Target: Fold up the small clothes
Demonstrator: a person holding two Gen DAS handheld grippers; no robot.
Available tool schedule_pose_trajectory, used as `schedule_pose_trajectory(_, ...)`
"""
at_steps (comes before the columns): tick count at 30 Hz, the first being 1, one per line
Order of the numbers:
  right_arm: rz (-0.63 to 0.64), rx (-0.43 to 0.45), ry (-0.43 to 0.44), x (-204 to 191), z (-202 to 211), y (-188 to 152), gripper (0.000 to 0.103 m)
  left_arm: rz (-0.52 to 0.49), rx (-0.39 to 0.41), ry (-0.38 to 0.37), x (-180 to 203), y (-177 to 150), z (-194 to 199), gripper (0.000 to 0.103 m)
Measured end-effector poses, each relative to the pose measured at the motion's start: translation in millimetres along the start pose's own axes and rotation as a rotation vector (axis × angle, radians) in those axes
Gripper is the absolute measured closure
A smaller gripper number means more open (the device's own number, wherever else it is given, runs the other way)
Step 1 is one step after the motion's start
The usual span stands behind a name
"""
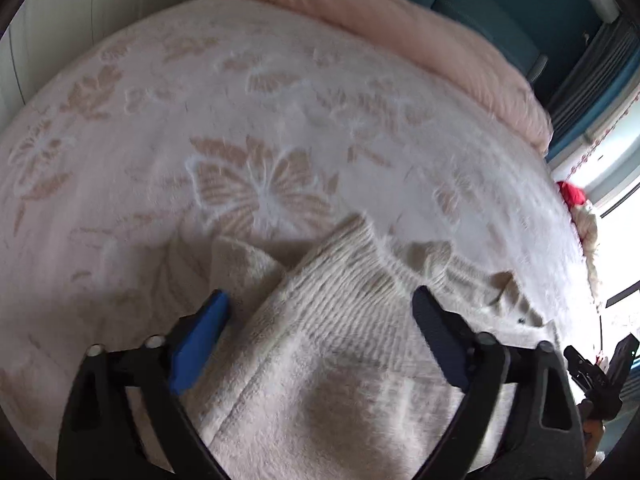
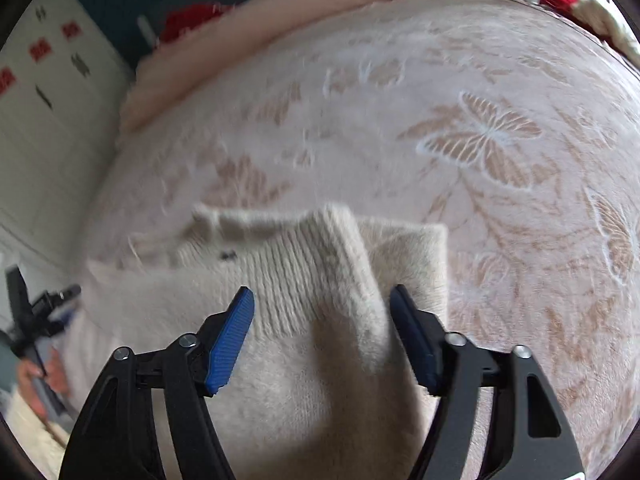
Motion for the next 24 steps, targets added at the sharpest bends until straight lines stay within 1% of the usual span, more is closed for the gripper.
schedule_pose_trajectory(1, 0.019, -0.021, 0.001, -3, -3, -2, 0.092, -0.011, -0.025, 0.012, -1, -2, -6, 0.056)
schedule_pose_trajectory(2, 0.016, -0.006, 0.003, -6, 1, 0, 0.095, -0.029, -0.051, 0.054, -1, -3, -9, 0.087)
schedule_pose_trajectory(3, 0.012, 0.053, 0.02, -9, 16, 7, 0.096, -0.03, -0.043, 0.045, -1, -1, -3, 0.088)
schedule_pose_trajectory(5, -0.017, 0.161, 0.066, -12, 52, 22, 0.096, -0.028, 0.017, 0.017, 2, 6, 18, 0.089)
schedule_pose_trajectory(6, -0.037, 0.197, 0.081, -9, 62, 28, 0.096, -0.033, 0.038, 0.016, 4, 11, 25, 0.089)
schedule_pose_trajectory(7, -0.05, 0.21, 0.081, -6, 64, 33, 0.096, -0.034, 0.047, 0.024, 5, 15, 29, 0.089)
schedule_pose_trajectory(8, -0.063, 0.182, 0.057, 2, 53, 36, 0.095, -0.031, 0.042, 0.041, 5, 19, 26, 0.089)
schedule_pose_trajectory(9, -0.073, 0.125, 0.022, 12, 33, 36, 0.094, -0.02, 0.024, 0.075, 2, 21, 16, 0.088)
schedule_pose_trajectory(10, -0.083, 0.08, -0.005, 18, 17, 33, 0.093, -0.003, -0.02, 0.11, -3, 20, -3, 0.087)
schedule_pose_trajectory(11, -0.102, -0.001, -0.052, 28, -7, 26, 0.092, 0.004, -0.052, 0.129, -6, 18, -16, 0.083)
schedule_pose_trajectory(12, -0.107, -0.036, -0.083, 32, -15, 22, 0.092, 0.009, -0.079, 0.153, -10, 14, -28, 0.081)
schedule_pose_trajectory(13, -0.104, -0.008, -0.078, 30, -9, 22, 0.091, 0.007, -0.063, 0.162, -10, 12, -30, 0.081)
schedule_pose_trajectory(14, -0.1, 0.052, -0.09, 24, 8, 21, 0.089, -0.006, -0.02, 0.159, -7, 12, -21, 0.077)
schedule_pose_trajectory(15, -0.085, 0.099, -0.113, 18, 25, 20, 0.082, -0.022, 0.025, 0.158, -1, 12, -4, 0.07)
schedule_pose_trajectory(16, -0.063, 0.14, -0.124, 8, 41, 18, 0.08, -0.034, 0.052, 0.168, 4, 11, 11, 0.066)
schedule_pose_trajectory(17, -0.027, 0.187, -0.103, -9, 59, 12, 0.079, -0.047, 0.081, 0.166, 9, 9, 25, 0.059)
schedule_pose_trajectory(18, 0.004, 0.207, -0.056, -27, 67, 8, 0.079, -0.064, 0.124, 0.141, 16, 7, 44, 0.057)
schedule_pose_trajectory(19, 0.036, 0.196, 0.002, -47, 68, 0, 0.081, -0.081, 0.16, 0.101, 27, 3, 59, 0.057)
schedule_pose_trajectory(20, 0.077, 0.147, 0.078, -76, 58, -10, 0.086, -0.094, 0.168, 0.063, 39, 1, 68, 0.055)
schedule_pose_trajectory(21, 0.111, 0.095, 0.147, -102, 44, -19, 0.093, -0.106, 0.157, 0.025, 51, -4, 69, 0.054)
schedule_pose_trajectory(22, 0.152, 0.033, 0.227, -134, 25, -33, 0.096, -0.118, 0.124, -0.004, 64, -9, 64, 0.054)
schedule_pose_trajectory(23, 0.194, -0.01, 0.256, -158, 6, -43, 0.097, -0.124, 0.075, -0.028, 77, -16, 51, 0.054)
schedule_pose_trajectory(24, 0.225, -0.036, 0.253, -173, -8, -51, 0.097, -0.126, 0.037, -0.036, 86, -24, 35, 0.054)
Point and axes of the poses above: each gripper's, at about its wrist camera, not at the fingertips, and z roughly against the way its jaws point, x to its right, y to its top, the point moved 3 cm from there along -z, roughly the way its jaws point
